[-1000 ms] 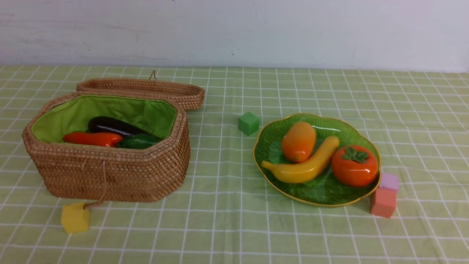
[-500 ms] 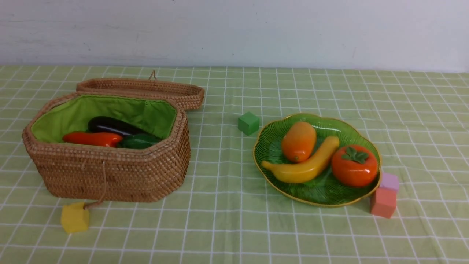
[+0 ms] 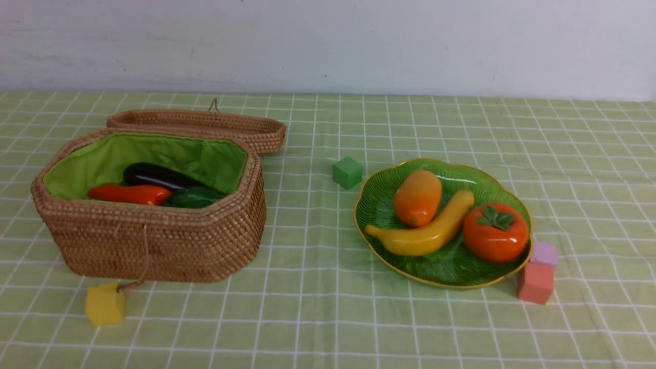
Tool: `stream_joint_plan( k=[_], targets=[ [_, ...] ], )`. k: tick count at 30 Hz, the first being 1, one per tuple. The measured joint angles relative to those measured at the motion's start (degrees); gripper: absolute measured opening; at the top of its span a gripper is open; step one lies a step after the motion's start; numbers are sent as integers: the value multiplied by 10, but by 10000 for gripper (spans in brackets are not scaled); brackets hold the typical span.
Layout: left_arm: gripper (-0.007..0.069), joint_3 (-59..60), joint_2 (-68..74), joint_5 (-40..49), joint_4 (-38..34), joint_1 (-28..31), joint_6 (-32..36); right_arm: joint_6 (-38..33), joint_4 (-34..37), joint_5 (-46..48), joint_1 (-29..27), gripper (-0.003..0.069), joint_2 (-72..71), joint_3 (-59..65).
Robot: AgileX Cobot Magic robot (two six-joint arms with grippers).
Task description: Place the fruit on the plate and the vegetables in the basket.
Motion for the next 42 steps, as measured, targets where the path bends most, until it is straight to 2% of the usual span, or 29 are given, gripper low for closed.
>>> stream_joint_plan(
  k=[3,18,36,39,40,41,42],
  targets=[
    [-13,0,0,1,1,0,0,1,-8,0,0,31,-3,31],
    [-11,0,0,1,1,0,0,1,-8,-1,0,14,-3,31],
    [2,2,0,-1,6,1,0,1,-8,-1,0,34,-3,31],
    [2,9,0,-9,21,18,1,1,-8,-1,0,35,-3,31],
    [0,16,0,-27,24,56,-2,1,-8,-1,0,38,-3,31],
    [-1,18,0,-30,24,69,-4,1,-8,-1,0,38,-3,31],
    [-13,26,-1,-57,13,129,-10,1,-8,-1,0,40,-3,31]
  ],
)
